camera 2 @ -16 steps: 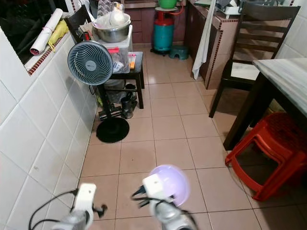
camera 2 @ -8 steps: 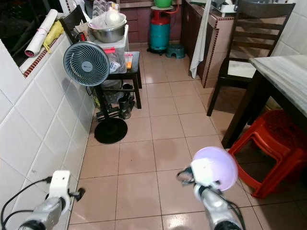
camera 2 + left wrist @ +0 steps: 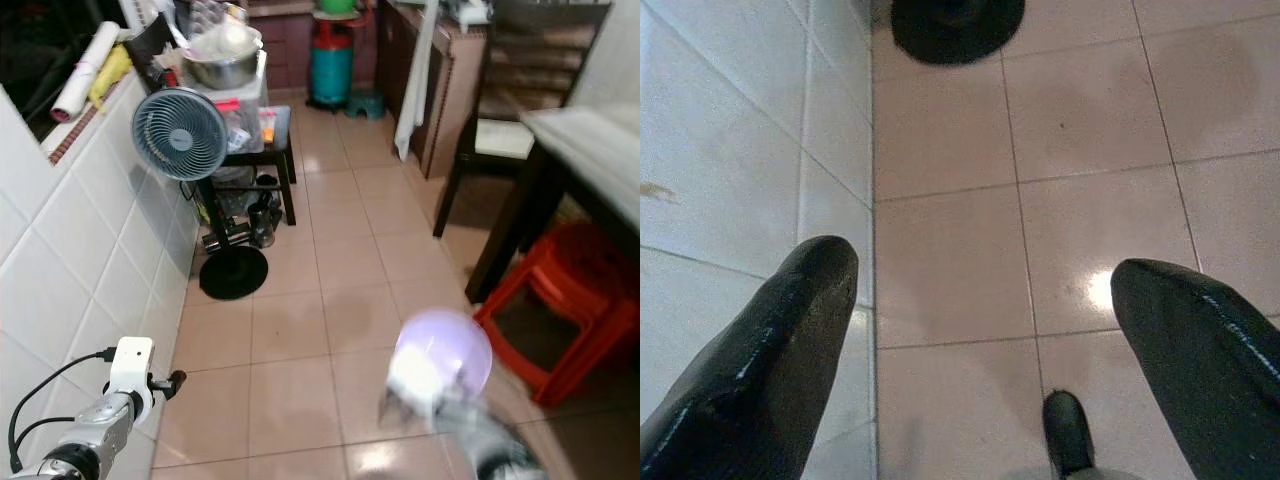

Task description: Setting the table

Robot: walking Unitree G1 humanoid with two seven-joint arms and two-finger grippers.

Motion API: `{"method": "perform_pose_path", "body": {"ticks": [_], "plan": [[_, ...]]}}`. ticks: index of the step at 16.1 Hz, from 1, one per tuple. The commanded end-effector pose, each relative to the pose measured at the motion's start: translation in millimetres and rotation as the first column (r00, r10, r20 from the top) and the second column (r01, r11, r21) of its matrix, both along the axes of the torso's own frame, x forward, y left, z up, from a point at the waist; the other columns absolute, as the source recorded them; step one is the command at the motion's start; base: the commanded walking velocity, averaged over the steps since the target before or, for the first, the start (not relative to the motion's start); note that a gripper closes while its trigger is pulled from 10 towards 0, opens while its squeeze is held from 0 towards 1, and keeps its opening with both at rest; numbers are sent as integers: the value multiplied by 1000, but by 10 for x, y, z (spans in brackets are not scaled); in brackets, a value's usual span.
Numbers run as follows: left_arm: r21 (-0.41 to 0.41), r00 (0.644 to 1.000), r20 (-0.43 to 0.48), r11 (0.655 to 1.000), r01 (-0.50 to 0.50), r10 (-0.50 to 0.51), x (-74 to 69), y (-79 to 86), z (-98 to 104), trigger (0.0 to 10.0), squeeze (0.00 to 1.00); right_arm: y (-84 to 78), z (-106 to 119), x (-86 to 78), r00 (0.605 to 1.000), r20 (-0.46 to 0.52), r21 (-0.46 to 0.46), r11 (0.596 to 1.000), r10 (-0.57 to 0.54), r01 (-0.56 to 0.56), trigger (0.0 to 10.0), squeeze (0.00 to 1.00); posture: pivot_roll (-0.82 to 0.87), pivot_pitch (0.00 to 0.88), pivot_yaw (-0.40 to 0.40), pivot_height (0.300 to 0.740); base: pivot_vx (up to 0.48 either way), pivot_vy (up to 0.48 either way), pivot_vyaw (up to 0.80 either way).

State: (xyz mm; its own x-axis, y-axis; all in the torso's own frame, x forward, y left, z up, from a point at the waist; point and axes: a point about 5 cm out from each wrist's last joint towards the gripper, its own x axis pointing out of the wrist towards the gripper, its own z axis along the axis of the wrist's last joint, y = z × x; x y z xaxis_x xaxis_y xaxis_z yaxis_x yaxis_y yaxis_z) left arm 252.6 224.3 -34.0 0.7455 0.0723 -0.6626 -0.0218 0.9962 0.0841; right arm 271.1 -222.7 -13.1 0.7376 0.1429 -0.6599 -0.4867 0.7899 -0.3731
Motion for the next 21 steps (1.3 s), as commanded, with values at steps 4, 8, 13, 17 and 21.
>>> {"method": "perform_pose_path", "body": {"ticks": [4,8,13,17,21], "plan": [[-77,992,-6,989,-130,130,-21,-90,-45,10000,0,176,-153,-39,833,-121,312,776,-540,549,10000,0,-43,0,58,740,0,0,0],[-78,995,-30,992,-97,95,-19,-225,-77,10000,0,579,-447,-358,764,-275,339,684,-584,645,10000,0,-48,0,45,740,0,0,0],[-64,990,-104,993,-101,94,-161,-261,-190,10000,0,542,-602,-619,769,-286,226,739,-572,634,10000,0,-43,0,41,740,0,0,0],[-59,989,-125,994,-88,80,-218,-279,-231,10000,0,481,-616,-655,778,-279,207,756,-563,621,10000,0,-47,0,41,740,0,0,0],[-63,988,-145,996,-67,57,-268,-346,-274,10000,0,489,-632,-684,788,-285,198,771,-545,605,10000,0,-46,0,34,740,0,0,0]]}}
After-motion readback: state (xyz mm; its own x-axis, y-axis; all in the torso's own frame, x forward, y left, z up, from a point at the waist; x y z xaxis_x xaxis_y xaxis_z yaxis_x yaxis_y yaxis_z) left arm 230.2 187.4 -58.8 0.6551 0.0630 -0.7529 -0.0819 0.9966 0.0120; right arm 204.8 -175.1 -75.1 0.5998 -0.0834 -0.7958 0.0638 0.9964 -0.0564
